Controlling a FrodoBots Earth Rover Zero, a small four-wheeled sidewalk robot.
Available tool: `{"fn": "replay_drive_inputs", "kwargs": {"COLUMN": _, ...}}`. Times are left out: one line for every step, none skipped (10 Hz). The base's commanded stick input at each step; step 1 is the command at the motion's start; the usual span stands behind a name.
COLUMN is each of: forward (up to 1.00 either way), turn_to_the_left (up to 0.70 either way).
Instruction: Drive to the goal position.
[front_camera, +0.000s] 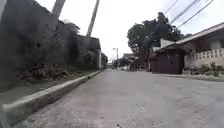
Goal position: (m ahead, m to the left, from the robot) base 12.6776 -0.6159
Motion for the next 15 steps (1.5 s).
{"fn": "replay_drive_inputs", "kwargs": {"forward": 0.85, "turn_to_the_left": 0.00}}
{"fn": "replay_drive_inputs", "kwargs": {"forward": 0.85, "turn_to_the_left": 0.00}}
{"fn": "replay_drive_inputs", "kwargs": {"forward": 0.85, "turn_to_the_left": 0.00}}
{"fn": "replay_drive_inputs", "kwargs": {"forward": 0.85, "turn_to_the_left": 0.00}}
{"fn": "replay_drive_inputs", "kwargs": {"forward": 0.85, "turn_to_the_left": 0.00}}
{"fn": "replay_drive_inputs", "kwargs": {"forward": 0.85, "turn_to_the_left": 0.00}}
{"fn": "replay_drive_inputs", "kwargs": {"forward": 0.85, "turn_to_the_left": 0.00}}
{"fn": "replay_drive_inputs", "kwargs": {"forward": 0.85, "turn_to_the_left": 0.00}}
{"fn": "replay_drive_inputs", "kwargs": {"forward": 0.85, "turn_to_the_left": -0.03}}
{"fn": "replay_drive_inputs", "kwargs": {"forward": 0.85, "turn_to_the_left": -0.13}}
{"fn": "replay_drive_inputs", "kwargs": {"forward": 0.85, "turn_to_the_left": -0.23}}
{"fn": "replay_drive_inputs", "kwargs": {"forward": 0.85, "turn_to_the_left": -0.33}}
{"fn": "replay_drive_inputs", "kwargs": {"forward": 0.85, "turn_to_the_left": 0.00}}
{"fn": "replay_drive_inputs", "kwargs": {"forward": 0.85, "turn_to_the_left": 0.00}}
{"fn": "replay_drive_inputs", "kwargs": {"forward": 0.85, "turn_to_the_left": 0.00}}
